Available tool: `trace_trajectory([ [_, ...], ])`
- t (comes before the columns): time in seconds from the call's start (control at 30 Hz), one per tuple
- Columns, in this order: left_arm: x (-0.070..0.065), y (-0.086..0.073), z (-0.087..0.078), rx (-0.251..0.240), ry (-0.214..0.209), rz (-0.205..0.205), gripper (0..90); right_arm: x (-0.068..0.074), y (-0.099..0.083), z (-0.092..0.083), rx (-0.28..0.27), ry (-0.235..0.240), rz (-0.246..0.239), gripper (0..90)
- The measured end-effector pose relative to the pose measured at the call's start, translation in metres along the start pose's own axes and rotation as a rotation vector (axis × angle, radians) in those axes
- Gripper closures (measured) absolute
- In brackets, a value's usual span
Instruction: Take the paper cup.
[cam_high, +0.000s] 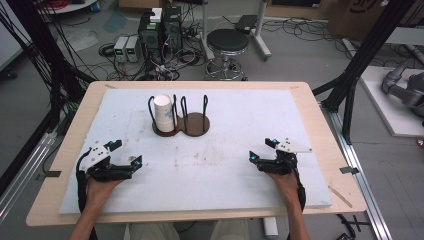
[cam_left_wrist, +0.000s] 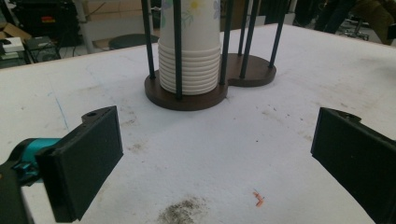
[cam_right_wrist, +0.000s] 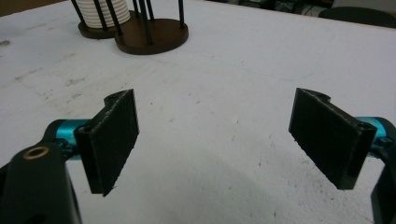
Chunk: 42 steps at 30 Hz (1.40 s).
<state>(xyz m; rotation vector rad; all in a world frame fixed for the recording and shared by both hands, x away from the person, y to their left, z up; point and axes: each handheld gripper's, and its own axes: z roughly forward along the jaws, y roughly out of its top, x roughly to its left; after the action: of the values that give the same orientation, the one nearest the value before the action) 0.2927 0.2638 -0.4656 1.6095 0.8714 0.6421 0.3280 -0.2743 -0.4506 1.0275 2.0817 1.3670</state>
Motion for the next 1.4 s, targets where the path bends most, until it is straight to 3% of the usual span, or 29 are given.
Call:
trace_trajectory([
  [0.57,-0.001,0.001,0.002,0.028,-0.001,0.019,2.0,-0.003,-0.001,-0.001,-0.005,0.02,0.02,16.2],
  [0.8,0.002,0.002,0.002,0.033,0.007,-0.018,2.0,-0.002,-0.001,-0.001,-0.009,0.019,0.021,16.2],
  [0.93,0.003,0.007,0.001,0.05,0.006,-0.012,2.0,-0.003,-0.001,-0.001,-0.008,0.023,0.022,16.2],
  [1.07,0.008,0.02,-0.003,0.044,-0.009,-0.03,2.0,-0.003,-0.001,-0.001,-0.006,0.024,0.023,16.2],
  [1.1,0.012,0.031,-0.003,0.041,-0.016,-0.03,2.0,-0.003,-0.001,-0.001,-0.007,0.025,0.023,16.2],
  [1.23,0.017,0.048,-0.002,0.025,-0.031,-0.02,2.0,-0.003,-0.001,-0.001,-0.007,0.025,0.021,16.2],
  [1.3,0.024,0.067,0.001,0.023,-0.056,-0.002,2.0,-0.004,-0.001,-0.001,-0.011,0.025,0.02,16.2],
  [1.33,0.024,0.067,0.001,0.023,-0.056,-0.002,2.0,-0.004,-0.001,-0.001,-0.011,0.025,0.02,16.2],
  [1.4,0.031,0.085,0.008,0.023,-0.078,0.008,2.0,-0.003,-0.001,-0.002,-0.01,0.026,0.022,16.2],
])
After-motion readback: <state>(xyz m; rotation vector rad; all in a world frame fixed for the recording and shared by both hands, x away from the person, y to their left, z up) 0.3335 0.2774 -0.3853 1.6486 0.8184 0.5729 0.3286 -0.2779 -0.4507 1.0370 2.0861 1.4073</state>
